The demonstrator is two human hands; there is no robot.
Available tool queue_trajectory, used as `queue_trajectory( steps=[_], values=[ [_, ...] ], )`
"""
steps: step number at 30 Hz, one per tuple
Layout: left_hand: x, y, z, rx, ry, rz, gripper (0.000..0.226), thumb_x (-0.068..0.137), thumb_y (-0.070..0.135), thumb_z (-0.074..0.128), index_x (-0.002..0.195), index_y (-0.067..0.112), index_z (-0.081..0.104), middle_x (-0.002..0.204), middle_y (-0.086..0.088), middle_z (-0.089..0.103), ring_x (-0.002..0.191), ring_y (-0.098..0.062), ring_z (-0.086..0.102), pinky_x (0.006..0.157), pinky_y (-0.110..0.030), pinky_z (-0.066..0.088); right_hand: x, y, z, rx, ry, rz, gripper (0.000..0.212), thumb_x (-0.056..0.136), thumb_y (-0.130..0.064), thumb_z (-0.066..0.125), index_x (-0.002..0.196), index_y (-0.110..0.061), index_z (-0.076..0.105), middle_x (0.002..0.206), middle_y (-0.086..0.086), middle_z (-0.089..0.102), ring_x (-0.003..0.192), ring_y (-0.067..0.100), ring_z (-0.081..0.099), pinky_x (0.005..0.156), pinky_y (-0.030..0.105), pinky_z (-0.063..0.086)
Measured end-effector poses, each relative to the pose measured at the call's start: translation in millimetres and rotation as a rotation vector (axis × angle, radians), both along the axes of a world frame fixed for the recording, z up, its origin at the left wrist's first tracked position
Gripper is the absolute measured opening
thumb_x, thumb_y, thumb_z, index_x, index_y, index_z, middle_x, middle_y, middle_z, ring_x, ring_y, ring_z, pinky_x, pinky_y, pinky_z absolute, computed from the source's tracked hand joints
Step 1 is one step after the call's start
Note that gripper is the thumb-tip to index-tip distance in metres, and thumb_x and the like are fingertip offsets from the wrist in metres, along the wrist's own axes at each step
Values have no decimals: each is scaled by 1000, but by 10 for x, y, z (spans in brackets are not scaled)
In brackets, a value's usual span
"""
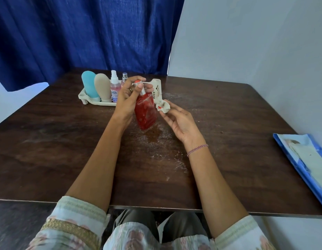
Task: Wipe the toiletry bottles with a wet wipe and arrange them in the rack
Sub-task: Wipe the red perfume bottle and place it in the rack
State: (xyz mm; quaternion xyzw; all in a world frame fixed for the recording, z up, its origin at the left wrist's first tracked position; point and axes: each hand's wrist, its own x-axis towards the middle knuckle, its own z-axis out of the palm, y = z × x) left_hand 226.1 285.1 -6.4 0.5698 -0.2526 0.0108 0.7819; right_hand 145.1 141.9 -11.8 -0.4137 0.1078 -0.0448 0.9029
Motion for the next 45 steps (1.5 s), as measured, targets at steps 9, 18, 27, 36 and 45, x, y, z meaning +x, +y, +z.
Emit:
queue_trajectory(
  steps=[9,18,27,36,45],
  values=[
    [-4,8,-2,-6,-8,-6,14,99,15,47,109,19,55,97,3,71,101,-14,66,80,-28,54,23,37,6,-115,-13,51,23,88,4,56,110,4,61,111,16,66,95,18,65,82,26,56],
    [-4,19,-2,-12,-14,-13,14,99,13,45,111,16,52,98,0,70,100,-14,66,81,-28,54,89,135,-150,-1085,-171,-216,26,75,-7,77,99,-13,72,108,4,67,89,8,64,79,15,52],
    [18,46,-12,-2,-12,-23,15,100,13,44,111,16,53,99,3,71,100,-13,66,84,-29,54,74,179,-170,-1467,-178,-86,18,74,-12,78,91,-16,76,99,0,67,86,5,56,79,13,45],
    [-3,34,22,79,-75,-163,18,97,11,48,110,18,58,106,-3,69,109,-22,63,90,-31,51,93,181,-117,-1308,-377,-491,18,79,-7,72,96,-12,73,98,-1,65,89,9,63,81,30,56],
    [-30,28,39,125,-68,-111,34,81,21,71,114,14,64,112,-11,67,107,-21,64,89,-31,52,122,132,-167,-1271,-366,-539,24,85,-5,65,109,-8,68,106,1,63,97,11,61,86,33,54]
  ],
)
